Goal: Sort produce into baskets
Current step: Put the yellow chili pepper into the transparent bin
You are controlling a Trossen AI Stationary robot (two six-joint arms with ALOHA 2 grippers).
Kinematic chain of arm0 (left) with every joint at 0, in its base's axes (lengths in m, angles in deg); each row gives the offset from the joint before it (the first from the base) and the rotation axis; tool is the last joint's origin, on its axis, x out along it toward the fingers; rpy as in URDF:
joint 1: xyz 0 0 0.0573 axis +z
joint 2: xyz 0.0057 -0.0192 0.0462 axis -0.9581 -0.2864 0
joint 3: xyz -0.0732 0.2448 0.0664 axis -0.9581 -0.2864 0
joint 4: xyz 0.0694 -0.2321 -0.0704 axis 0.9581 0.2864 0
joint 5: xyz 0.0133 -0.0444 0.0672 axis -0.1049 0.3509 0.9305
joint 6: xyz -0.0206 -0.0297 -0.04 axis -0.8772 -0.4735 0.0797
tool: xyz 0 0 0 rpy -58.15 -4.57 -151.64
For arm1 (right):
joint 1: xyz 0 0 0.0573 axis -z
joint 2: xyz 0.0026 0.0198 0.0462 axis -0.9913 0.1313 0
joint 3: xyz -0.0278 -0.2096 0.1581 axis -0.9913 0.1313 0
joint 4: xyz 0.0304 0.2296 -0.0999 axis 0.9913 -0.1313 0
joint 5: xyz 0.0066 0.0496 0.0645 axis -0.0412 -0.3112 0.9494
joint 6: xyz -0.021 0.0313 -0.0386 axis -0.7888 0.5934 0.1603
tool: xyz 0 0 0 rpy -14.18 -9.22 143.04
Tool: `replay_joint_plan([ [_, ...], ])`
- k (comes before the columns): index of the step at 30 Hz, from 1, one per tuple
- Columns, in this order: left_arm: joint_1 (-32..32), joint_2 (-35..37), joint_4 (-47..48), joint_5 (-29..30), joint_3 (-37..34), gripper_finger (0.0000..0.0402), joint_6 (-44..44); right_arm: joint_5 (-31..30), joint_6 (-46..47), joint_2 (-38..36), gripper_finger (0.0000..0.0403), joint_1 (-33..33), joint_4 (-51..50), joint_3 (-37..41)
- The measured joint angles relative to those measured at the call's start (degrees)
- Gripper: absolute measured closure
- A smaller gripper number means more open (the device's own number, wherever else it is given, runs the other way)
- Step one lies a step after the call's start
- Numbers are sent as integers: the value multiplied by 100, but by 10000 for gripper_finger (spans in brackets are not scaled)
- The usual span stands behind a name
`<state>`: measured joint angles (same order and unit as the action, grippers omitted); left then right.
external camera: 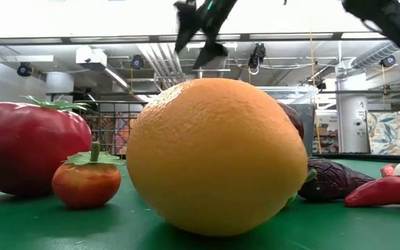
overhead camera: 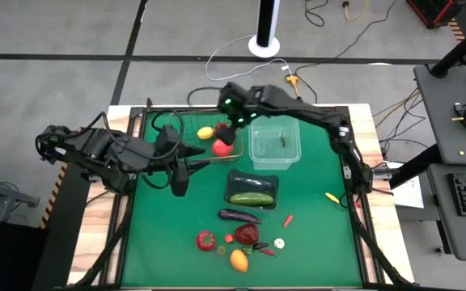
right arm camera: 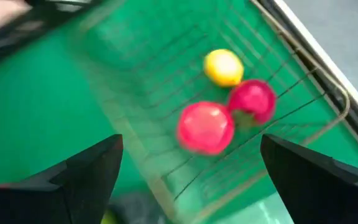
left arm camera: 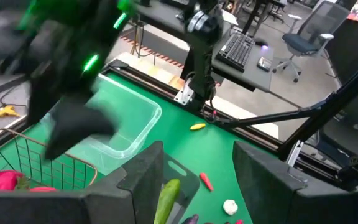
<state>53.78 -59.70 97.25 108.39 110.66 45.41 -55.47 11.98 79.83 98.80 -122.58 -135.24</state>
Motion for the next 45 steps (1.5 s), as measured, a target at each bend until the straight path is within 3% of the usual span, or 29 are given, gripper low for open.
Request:
replay_joint_plan([
  [7,0,0,-1,-2,0,226,0,113,915,-1461,31,-647,-2275,28],
  [14,0,-41,10,-17,-2,226,-2,-105,3471,-2699,30,-1826,-2307,766],
  [16,0,-58,-19,-20,-2,226,-94,-444,4160,-2953,30,-2187,-2269,1144],
  [21,0,-59,-180,-20,-2,226,-336,-531,5222,-3409,30,-2748,-2286,2396],
  [28,19,-59,-132,-11,-2,226,256,-111,5556,-3984,30,-3000,-2281,4682],
  [33,22,-47,1133,3,-2,226,162,-81,5136,-4183,30,-3010,-2284,6159],
  [39,28,-48,2612,-106,-2,226,-567,272,4986,-4126,30,-3008,-1905,7347],
  [45,26,-48,2852,-408,-2,226,-582,571,4873,-3871,30,-3006,-1315,8205],
])
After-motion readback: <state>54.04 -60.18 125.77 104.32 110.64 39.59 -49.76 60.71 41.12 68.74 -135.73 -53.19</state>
